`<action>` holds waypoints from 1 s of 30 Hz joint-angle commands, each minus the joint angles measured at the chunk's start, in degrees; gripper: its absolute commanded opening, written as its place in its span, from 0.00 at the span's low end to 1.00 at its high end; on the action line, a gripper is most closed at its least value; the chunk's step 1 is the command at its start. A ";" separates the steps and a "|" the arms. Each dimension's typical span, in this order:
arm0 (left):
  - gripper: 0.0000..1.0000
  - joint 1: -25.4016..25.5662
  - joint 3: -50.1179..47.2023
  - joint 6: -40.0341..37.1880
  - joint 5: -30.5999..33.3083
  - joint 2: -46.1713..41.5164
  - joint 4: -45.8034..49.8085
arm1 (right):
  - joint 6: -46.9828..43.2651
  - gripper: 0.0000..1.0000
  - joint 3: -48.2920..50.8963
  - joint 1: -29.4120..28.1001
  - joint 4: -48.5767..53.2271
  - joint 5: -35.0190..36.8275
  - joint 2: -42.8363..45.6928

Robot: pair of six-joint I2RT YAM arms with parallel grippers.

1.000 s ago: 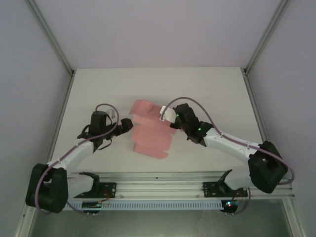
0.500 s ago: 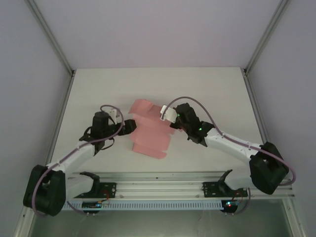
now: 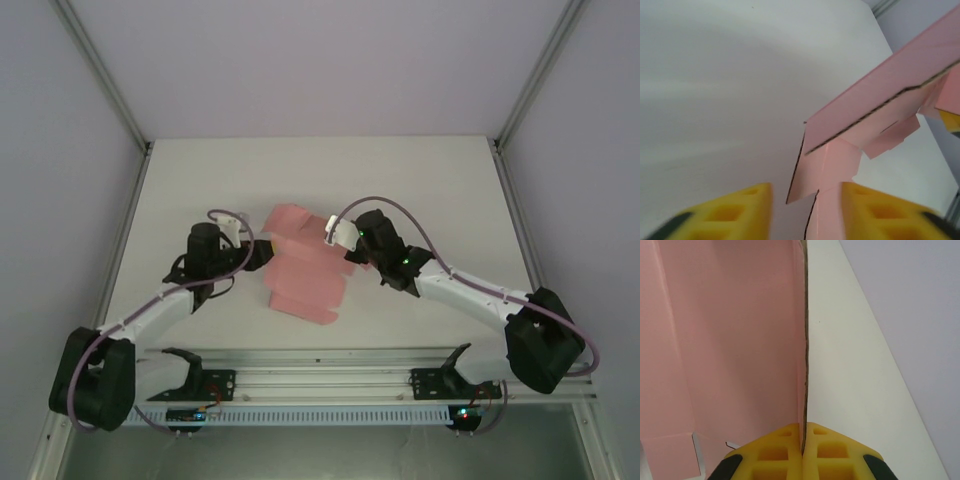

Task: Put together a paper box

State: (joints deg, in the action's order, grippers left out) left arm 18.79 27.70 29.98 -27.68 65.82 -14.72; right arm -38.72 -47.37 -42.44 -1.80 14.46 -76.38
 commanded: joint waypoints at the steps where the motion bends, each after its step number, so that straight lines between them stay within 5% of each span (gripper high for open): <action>1: 0.09 0.63 2.73 -0.97 -3.00 0.77 -3.23 | 1.37 0.00 -0.46 0.25 0.37 -0.48 1.30; 2: 0.00 0.87 2.86 -1.21 -2.53 0.64 -2.58 | 1.32 0.00 -0.44 0.24 0.49 -0.25 1.30; 8: 0.00 6.96 3.82 -5.88 7.26 -2.95 4.09 | 1.63 0.00 -0.96 0.22 0.81 0.09 1.39; 13: 0.00 16.60 8.17 -11.85 24.17 -4.87 12.26 | 2.16 0.00 -1.14 -0.01 0.04 0.97 1.54; 23: 0.00 31.29 22.41 -19.83 43.97 11.67 18.90 | 2.07 0.00 -1.15 -1.71 0.73 1.15 1.67; 30: 0.00 33.54 27.55 -19.69 44.07 19.39 19.93 | 2.10 0.00 -0.79 -2.06 1.50 0.89 1.58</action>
State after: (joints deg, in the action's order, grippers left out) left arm 51.35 52.47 11.33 16.43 84.88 6.04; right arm -37.91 -47.37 -43.29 1.17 17.82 -76.01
